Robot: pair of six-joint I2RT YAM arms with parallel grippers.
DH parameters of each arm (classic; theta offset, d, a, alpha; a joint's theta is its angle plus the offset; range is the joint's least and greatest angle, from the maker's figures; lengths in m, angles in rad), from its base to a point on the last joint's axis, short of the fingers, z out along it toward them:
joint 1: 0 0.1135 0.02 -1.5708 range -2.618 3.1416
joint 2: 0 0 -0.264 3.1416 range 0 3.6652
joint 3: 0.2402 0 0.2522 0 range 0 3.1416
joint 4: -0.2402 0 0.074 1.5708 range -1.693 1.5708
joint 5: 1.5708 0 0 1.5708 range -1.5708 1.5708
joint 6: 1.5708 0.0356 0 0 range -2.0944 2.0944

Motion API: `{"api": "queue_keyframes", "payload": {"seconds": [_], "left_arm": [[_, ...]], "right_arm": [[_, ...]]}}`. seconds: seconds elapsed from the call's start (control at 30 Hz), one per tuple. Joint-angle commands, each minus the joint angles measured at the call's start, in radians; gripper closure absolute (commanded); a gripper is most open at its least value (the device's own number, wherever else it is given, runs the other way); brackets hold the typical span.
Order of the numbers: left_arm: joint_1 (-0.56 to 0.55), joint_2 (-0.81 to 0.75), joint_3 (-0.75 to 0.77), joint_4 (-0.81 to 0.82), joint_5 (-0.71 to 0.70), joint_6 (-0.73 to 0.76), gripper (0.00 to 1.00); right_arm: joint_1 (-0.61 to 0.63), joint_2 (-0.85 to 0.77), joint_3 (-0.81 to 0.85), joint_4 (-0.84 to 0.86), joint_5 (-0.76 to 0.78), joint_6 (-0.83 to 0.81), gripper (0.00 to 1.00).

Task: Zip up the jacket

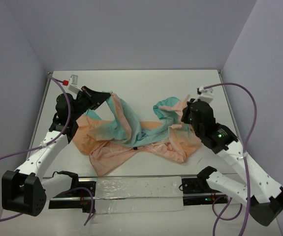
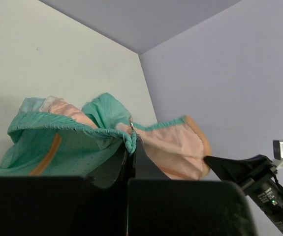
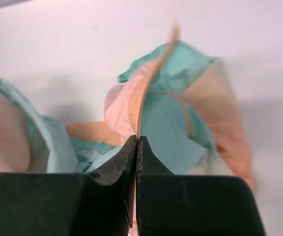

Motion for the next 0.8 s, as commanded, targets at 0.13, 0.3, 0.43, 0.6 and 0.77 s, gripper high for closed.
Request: {"api": "queue_keyframes", "payload": {"seconds": [0.13,0.3,0.43,0.6,0.77], "left_arm": [[0.007,0.033,0.081,0.005,0.029,0.042,1.0],[0.007,0.026,0.051,0.016,0.025,0.035,1.0],[0.007,0.025,0.042,0.0,0.028,0.04,1.0],[0.008,0.001,0.044,-0.038,0.016,0.062,1.0],[0.008,-0.008,0.04,-0.053,0.001,0.062,1.0]], "right_arm": [[0.037,-0.03,0.013,-0.134,0.136,-0.075,1.0],[0.302,0.216,-0.047,-0.032,0.017,-0.079,1.0],[0.461,0.63,0.036,-0.078,-0.077,-0.095,0.91],[0.502,0.63,0.05,-0.098,-0.037,-0.073,0.32],[0.412,0.424,0.017,-0.035,-0.118,-0.041,0.35]]}}
